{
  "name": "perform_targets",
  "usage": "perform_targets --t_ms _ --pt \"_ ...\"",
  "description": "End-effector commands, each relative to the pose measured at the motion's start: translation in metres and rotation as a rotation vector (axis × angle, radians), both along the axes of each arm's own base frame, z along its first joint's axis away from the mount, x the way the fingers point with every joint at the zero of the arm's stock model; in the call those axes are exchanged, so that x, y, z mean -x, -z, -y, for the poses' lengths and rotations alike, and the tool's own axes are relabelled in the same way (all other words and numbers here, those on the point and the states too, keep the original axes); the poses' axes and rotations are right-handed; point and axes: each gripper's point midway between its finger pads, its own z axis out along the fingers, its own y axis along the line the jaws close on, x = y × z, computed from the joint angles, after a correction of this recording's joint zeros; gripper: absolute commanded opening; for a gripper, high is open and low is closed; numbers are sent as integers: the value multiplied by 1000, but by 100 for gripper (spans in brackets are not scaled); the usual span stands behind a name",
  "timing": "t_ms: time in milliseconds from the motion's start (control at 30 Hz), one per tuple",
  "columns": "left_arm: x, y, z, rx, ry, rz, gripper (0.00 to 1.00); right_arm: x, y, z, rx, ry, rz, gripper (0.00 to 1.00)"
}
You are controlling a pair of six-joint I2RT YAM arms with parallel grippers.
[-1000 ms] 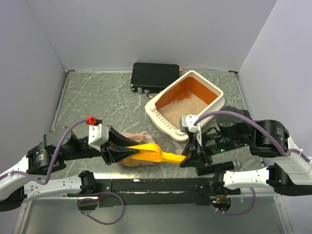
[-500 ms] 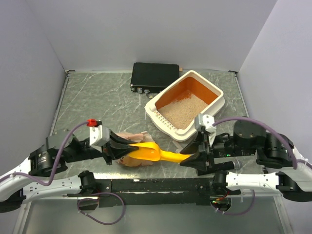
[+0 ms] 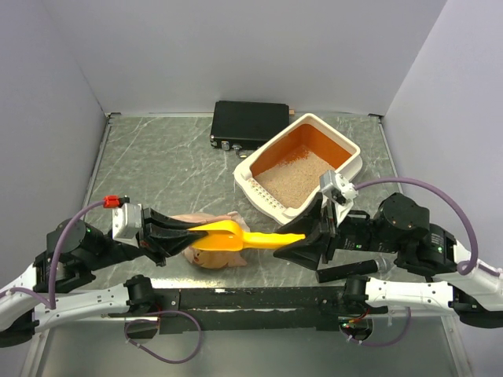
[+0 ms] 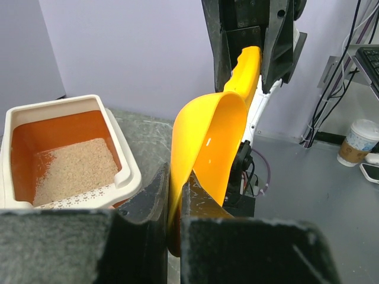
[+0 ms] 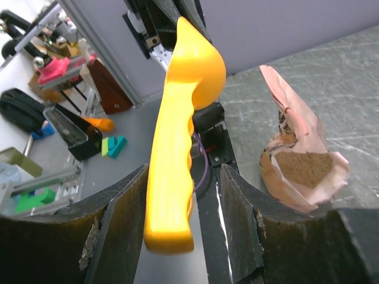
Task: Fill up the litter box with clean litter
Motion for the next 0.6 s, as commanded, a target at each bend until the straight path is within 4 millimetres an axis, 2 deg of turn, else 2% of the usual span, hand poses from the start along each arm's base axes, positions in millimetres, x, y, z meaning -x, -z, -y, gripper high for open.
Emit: perform_targets --t_ms 0,233,333,567 --pt "-2 -14 -2 64 -12 -4 1 3 -41 -4 -176 -14 11 57" --pt "-3 -10 -3 57 -22 -5 1 4 -45 -10 -200 -29 14 52" --pt "-4 -10 -5 59 -31 -4 1 3 -41 -14 -174 -29 7 49" --pt "-4 -14 -10 64 -40 -1 1 0 -32 -14 -149 -15 -4 49"
